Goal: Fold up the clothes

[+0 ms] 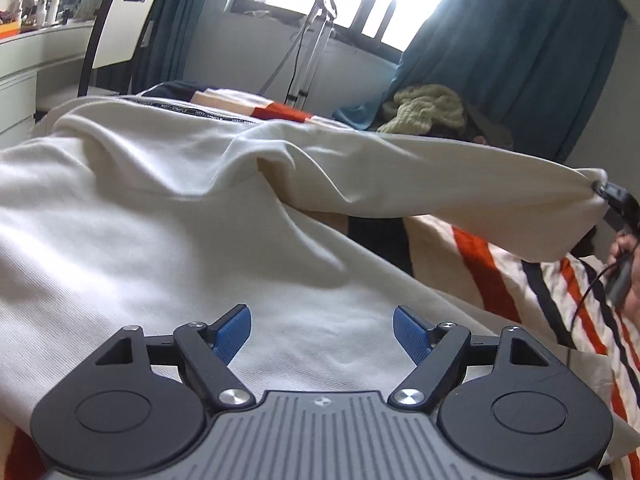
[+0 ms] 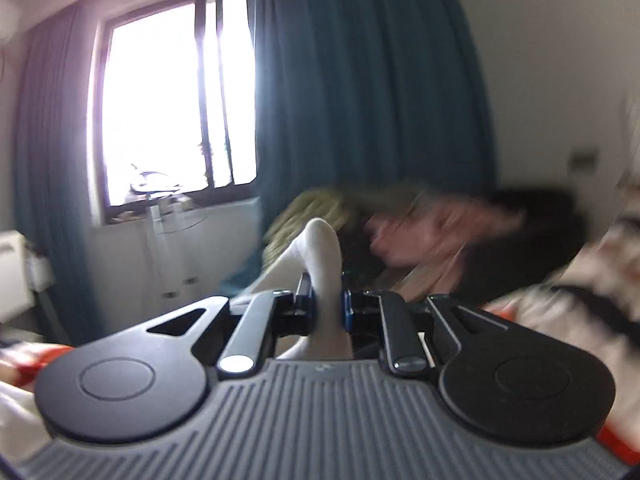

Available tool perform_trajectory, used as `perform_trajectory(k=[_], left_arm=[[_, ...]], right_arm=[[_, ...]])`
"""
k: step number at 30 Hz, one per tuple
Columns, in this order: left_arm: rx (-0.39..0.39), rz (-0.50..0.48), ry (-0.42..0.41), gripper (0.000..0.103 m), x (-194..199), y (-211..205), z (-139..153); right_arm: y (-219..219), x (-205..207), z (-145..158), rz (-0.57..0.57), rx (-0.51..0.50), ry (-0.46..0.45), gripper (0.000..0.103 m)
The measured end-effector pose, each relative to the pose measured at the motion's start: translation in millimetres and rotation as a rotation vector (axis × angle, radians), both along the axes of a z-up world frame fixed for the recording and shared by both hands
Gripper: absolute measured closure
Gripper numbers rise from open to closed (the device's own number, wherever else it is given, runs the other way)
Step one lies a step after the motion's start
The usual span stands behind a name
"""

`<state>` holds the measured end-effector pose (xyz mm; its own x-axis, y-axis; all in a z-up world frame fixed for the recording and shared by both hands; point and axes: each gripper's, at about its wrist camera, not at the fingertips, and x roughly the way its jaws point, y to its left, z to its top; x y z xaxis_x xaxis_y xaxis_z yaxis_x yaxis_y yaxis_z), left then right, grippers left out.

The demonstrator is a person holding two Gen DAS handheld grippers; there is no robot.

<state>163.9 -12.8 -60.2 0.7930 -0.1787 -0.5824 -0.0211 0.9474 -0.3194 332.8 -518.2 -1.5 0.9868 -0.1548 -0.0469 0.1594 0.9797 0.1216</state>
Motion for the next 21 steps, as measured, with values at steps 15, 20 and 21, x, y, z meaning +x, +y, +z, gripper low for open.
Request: perform_trajectory(k=[15,20,21], left_arm=[[-0.071,0.001,-0.054,0.023,-36,15,24],[-0.072,0.003,-0.043,0.022,-41,14,19],[-0.073,0.006,-0.039,0.022,-41,14,18]], right_arm=[[-6,-151,-91,-0.258,0.553,0.391,0.04],[-8,-172,-98,-0.152,0.929,0.315,0.022],[-6,-172,-103,-0.119,0.998,0.31,0.022]])
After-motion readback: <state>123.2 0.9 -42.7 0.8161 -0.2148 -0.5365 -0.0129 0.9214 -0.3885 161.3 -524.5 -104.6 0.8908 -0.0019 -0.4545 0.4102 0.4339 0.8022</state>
